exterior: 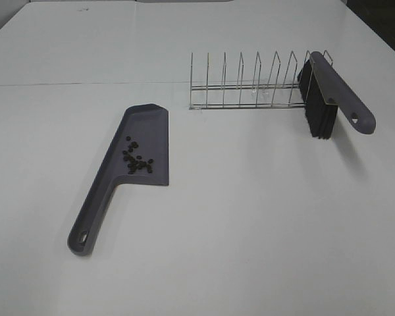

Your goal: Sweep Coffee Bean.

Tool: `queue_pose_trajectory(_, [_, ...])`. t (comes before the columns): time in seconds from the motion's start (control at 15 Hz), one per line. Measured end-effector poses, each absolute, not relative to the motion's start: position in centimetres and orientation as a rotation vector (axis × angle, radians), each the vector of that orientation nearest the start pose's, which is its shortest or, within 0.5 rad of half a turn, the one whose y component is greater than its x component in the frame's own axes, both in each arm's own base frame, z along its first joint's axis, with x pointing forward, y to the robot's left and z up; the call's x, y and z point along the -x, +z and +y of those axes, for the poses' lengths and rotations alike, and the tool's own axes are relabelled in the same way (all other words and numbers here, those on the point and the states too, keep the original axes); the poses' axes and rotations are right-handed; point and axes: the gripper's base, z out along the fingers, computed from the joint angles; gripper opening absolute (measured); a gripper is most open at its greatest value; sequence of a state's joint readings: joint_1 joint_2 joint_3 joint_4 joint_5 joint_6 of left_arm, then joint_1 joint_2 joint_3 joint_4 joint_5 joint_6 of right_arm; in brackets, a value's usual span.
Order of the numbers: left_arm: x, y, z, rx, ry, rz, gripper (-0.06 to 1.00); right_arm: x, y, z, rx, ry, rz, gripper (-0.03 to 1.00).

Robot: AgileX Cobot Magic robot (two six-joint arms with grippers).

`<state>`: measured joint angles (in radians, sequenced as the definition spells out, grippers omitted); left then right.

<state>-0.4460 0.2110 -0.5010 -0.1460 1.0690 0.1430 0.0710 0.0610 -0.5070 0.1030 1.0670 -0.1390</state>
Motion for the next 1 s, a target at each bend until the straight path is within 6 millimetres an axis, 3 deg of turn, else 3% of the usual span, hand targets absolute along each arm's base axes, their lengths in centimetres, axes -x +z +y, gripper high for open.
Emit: queue_pose_trajectory(1.0, [-1.93,27.50,-2.22,-0.656,-0.342,2.176,0.68,0.24,27.92,0.80,0.226,0.079,2.056,0.73])
